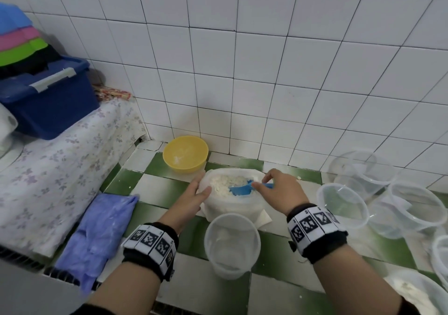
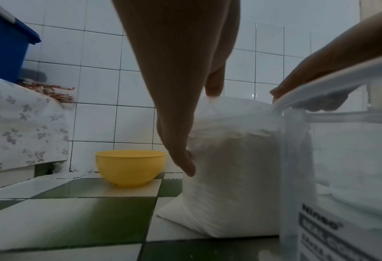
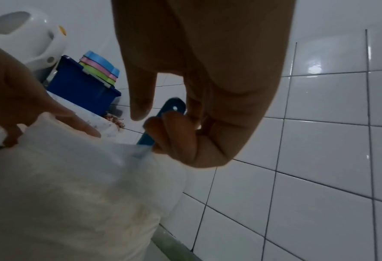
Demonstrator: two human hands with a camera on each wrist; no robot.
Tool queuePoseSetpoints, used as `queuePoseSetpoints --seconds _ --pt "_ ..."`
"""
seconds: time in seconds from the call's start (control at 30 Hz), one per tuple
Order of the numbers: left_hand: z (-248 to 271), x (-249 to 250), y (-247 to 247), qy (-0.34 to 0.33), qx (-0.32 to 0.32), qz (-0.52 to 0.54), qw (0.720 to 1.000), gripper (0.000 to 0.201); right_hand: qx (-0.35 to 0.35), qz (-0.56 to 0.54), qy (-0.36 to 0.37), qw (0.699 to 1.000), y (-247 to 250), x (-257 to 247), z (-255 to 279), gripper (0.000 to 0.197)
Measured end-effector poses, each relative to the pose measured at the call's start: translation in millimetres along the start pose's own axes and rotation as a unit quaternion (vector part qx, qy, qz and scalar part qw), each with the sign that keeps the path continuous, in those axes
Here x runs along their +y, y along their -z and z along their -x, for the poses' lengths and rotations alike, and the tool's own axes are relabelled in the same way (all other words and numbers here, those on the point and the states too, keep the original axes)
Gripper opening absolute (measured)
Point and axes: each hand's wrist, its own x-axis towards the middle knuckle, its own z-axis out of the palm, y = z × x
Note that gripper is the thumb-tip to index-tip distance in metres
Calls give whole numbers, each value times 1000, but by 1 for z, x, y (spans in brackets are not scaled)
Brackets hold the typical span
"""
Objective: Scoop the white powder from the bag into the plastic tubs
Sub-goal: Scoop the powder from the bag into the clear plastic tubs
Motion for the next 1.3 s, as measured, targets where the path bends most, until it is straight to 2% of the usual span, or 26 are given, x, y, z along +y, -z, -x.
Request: queuePoseSetpoints --seconds 0.23,0.37,0.53,0.67,0.77,0.93,1.0,1.17,1.3 --pt "10 3 -2 7 -3 -36 999 66 -9 166 41 985 -2 -24 7 22" --pt "12 8 -3 11 -1 -54 998 67 -12 233 80 969 -1 -31 12 28" --pt "15 7 -1 3 -6 -80 997 69 49 246 143 958 12 -36 23 23" --pt "17 5 0 -6 -5 -85 996 69 100 314 202 922 31 -40 32 34" --pt "17 5 0 -13 -4 -86 996 69 122 356 218 901 41 -36 30 34" --pt "17 2 -2 -13 -3 -76 997 69 60 428 198 880 31 -30 28 27" --pt "18 2 -3 -14 -1 -73 997 67 35 430 178 885 21 -29 25 27" --pt "16 1 -4 -4 16 -76 997 64 -41 353 85 931 1 -22 11 35" --pt "13 -2 -6 0 23 -68 997 64 -47 271 37 961 -11 -14 6 35"
